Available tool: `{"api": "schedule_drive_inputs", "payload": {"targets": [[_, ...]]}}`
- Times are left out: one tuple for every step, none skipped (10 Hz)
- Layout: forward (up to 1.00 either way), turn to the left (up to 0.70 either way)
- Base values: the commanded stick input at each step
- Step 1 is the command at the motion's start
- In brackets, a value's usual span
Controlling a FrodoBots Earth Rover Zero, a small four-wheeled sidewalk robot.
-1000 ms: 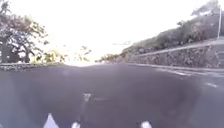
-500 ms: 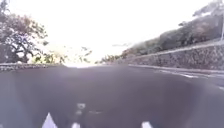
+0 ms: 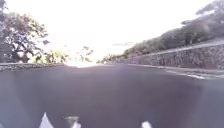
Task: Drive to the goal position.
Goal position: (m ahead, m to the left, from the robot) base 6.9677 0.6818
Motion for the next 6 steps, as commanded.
{"api": "schedule_drive_inputs", "payload": {"targets": [[0.85, -0.05], [0.85, 0.00], [0.85, 0.00], [0.85, 0.00], [0.85, 0.00], [0.85, 0.00]]}}
